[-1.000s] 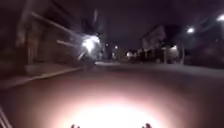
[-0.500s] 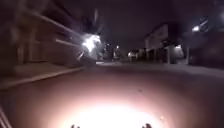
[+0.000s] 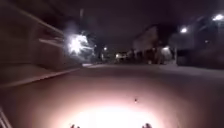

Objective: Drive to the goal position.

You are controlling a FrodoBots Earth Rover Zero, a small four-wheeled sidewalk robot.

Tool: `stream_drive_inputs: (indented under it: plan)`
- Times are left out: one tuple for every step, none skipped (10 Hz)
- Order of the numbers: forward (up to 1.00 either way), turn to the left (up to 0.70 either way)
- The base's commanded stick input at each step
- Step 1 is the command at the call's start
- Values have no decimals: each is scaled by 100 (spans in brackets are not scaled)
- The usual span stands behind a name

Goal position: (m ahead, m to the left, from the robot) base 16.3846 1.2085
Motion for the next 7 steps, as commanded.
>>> stream_drive_inputs:
  plan:
    - [100,0]
    - [100,0]
    - [100,0]
    - [100,0]
    - [100,0]
    - [100,0]
    - [100,0]
